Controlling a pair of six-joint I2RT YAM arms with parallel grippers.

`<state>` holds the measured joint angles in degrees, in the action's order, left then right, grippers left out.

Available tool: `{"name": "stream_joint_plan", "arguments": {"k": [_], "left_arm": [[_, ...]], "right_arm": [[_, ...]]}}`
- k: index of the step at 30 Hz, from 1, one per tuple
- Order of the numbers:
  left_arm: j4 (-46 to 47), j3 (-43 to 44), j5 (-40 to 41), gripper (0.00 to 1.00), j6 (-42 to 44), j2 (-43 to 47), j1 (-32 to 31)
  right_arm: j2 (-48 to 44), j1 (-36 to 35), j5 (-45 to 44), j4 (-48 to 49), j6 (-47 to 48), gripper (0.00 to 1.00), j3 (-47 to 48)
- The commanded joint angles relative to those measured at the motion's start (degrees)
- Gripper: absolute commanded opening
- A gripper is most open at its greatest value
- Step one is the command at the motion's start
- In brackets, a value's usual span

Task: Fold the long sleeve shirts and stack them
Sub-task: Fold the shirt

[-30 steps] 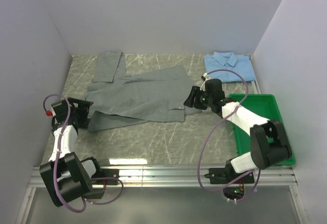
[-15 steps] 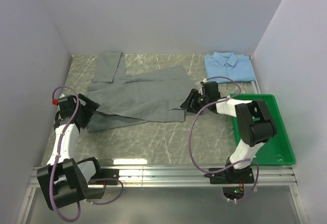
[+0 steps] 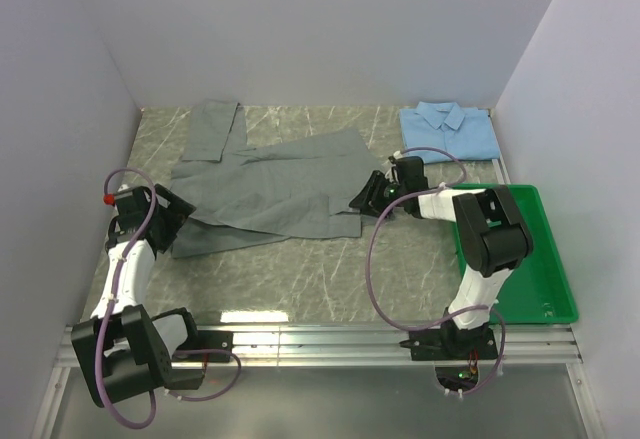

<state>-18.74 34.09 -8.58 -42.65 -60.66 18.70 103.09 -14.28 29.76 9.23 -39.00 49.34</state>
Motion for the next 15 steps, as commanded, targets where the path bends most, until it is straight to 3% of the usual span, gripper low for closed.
{"name": "stream_joint_plan", "arguments": {"k": [1, 7, 8, 11, 15], "left_arm": [[0.81, 1.86, 0.23, 0.97, 1.17, -0.24, -0.24], [0.64, 1.86, 0.49, 0.97, 1.26, -0.24, -0.15], [0.81, 1.86, 0.41, 0.97, 1.26, -0.33, -0.15], [0.9, 1.6, 0.23, 0.97, 1.17, -0.33, -0.24], [0.99, 1.6, 0.32, 0.97, 0.99, -0.33, -0.15]], "right_arm": [[1.76, 0.48, 1.53, 3.77, -1.42, 0.5, 2.16], [2.2, 0.4, 3.02, 4.92, -0.82, 0.31, 2.43], [1.68, 0.48, 3.02, 5.09, -0.64, 0.22, 2.34], [0.72, 0.48, 2.85, 4.74, 0.59, 0.08, 2.69], [-0.61, 0.48, 3.2, 4.91, 2.44, 0.0, 3.48]]}}
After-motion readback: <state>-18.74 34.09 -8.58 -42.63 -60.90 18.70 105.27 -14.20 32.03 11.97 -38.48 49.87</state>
